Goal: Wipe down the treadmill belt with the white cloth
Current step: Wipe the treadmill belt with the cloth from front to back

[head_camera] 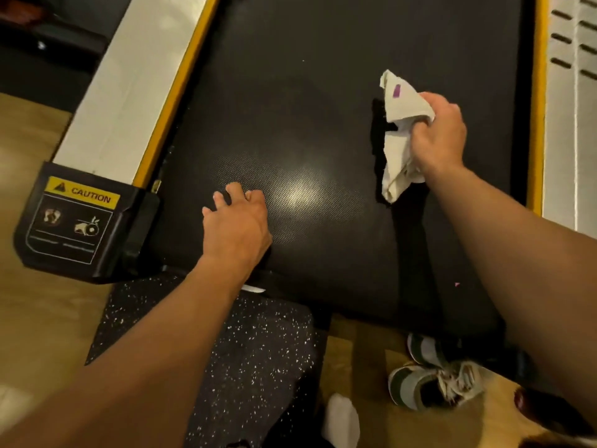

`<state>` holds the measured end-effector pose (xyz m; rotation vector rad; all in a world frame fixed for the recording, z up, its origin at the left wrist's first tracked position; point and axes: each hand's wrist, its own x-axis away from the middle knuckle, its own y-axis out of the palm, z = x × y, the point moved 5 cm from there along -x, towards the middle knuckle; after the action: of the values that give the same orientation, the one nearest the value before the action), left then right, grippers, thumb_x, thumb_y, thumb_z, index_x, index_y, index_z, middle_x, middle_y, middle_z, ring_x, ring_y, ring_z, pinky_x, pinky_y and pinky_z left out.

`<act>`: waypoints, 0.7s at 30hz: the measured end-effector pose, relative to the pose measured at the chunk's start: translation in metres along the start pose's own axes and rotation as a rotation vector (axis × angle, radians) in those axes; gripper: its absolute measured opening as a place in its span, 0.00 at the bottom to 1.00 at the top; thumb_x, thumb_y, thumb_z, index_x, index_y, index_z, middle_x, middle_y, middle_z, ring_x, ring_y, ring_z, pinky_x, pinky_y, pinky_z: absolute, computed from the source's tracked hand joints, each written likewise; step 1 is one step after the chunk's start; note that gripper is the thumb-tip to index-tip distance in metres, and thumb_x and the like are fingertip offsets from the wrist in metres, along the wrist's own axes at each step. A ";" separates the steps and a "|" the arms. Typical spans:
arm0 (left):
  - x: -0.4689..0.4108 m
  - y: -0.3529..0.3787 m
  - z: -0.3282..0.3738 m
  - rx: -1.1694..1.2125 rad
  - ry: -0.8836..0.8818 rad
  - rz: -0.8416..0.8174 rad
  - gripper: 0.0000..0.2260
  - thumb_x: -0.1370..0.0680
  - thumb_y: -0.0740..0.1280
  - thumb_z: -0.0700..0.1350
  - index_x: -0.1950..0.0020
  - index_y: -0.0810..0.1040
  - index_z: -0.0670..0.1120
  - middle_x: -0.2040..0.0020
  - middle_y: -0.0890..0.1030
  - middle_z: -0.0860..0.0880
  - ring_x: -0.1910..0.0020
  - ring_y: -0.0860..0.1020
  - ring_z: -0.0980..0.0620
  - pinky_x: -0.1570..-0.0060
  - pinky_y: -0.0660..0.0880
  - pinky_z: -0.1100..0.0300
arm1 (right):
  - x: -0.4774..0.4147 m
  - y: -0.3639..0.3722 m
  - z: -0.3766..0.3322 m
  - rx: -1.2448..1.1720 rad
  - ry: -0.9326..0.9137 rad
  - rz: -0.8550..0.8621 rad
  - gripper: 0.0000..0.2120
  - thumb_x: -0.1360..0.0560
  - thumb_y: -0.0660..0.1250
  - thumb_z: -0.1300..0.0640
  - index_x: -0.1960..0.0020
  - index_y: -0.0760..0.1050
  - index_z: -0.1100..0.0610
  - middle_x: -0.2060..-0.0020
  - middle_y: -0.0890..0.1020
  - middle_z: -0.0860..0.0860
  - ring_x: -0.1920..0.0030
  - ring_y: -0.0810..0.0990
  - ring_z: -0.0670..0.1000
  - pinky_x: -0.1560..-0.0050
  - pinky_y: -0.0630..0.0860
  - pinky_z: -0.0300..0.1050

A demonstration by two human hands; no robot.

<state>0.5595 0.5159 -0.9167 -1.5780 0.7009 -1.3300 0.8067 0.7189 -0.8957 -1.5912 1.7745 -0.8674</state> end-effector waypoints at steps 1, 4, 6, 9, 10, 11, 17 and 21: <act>-0.001 -0.001 0.000 -0.002 0.002 0.007 0.18 0.21 0.59 0.47 0.33 0.66 0.41 0.34 0.65 0.37 0.34 0.69 0.32 0.40 0.72 0.37 | -0.009 0.010 0.000 0.041 -0.016 -0.028 0.17 0.23 0.59 0.60 0.37 0.74 0.48 0.38 0.73 0.51 0.43 0.73 0.47 0.43 0.66 0.37; -0.001 -0.001 0.000 -0.064 0.034 0.030 0.19 0.21 0.59 0.48 0.33 0.65 0.41 0.35 0.66 0.38 0.37 0.72 0.34 0.45 0.74 0.41 | -0.024 0.038 0.007 0.169 -0.036 -0.119 0.19 0.26 0.60 0.56 0.36 0.74 0.48 0.35 0.73 0.53 0.37 0.72 0.56 0.41 0.62 0.40; 0.001 0.001 -0.001 -0.083 0.037 0.018 0.22 0.20 0.58 0.48 0.28 0.61 0.42 0.31 0.63 0.37 0.33 0.68 0.34 0.42 0.73 0.42 | -0.016 0.051 0.000 0.259 -0.108 -0.145 0.21 0.27 0.61 0.60 0.35 0.73 0.48 0.34 0.70 0.53 0.36 0.68 0.57 0.45 0.57 0.35; 0.002 0.000 0.000 -0.082 0.020 -0.013 0.24 0.19 0.57 0.47 0.25 0.57 0.43 0.26 0.58 0.36 0.27 0.61 0.33 0.37 0.70 0.42 | 0.009 0.072 -0.027 0.220 -0.332 -0.264 0.23 0.30 0.58 0.57 0.37 0.75 0.47 0.36 0.74 0.52 0.37 0.71 0.57 0.41 0.59 0.35; 0.003 -0.001 0.000 -0.078 0.015 -0.030 0.24 0.19 0.57 0.47 0.24 0.56 0.43 0.25 0.57 0.36 0.27 0.60 0.33 0.36 0.69 0.42 | 0.020 0.079 -0.036 0.206 -0.414 -0.321 0.24 0.32 0.59 0.55 0.38 0.76 0.46 0.36 0.75 0.51 0.37 0.72 0.57 0.42 0.59 0.34; 0.003 -0.003 0.000 -0.071 0.010 -0.048 0.24 0.19 0.57 0.47 0.24 0.55 0.44 0.25 0.55 0.37 0.27 0.60 0.33 0.35 0.68 0.42 | 0.033 0.084 -0.044 0.216 -0.493 -0.381 0.23 0.33 0.61 0.55 0.39 0.77 0.46 0.37 0.76 0.51 0.39 0.73 0.57 0.44 0.58 0.35; 0.004 -0.001 -0.011 0.072 -0.037 -0.129 0.26 0.19 0.58 0.47 0.23 0.54 0.48 0.22 0.50 0.43 0.25 0.56 0.35 0.34 0.66 0.42 | 0.167 0.072 -0.055 0.059 -0.770 -0.678 0.25 0.42 0.75 0.67 0.45 0.81 0.53 0.40 0.79 0.53 0.46 0.72 0.56 0.47 0.69 0.45; 0.009 0.001 -0.020 0.159 -0.042 -0.133 0.29 0.20 0.61 0.46 0.22 0.52 0.53 0.21 0.48 0.49 0.25 0.58 0.37 0.35 0.67 0.43 | 0.161 0.045 -0.042 -0.058 -0.698 -0.509 0.16 0.34 0.68 0.59 0.46 0.81 0.52 0.42 0.80 0.51 0.46 0.77 0.55 0.45 0.71 0.46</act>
<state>0.5430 0.5021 -0.9136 -1.5410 0.4590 -1.4093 0.7295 0.5651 -0.9064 -2.0937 0.9288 -0.3755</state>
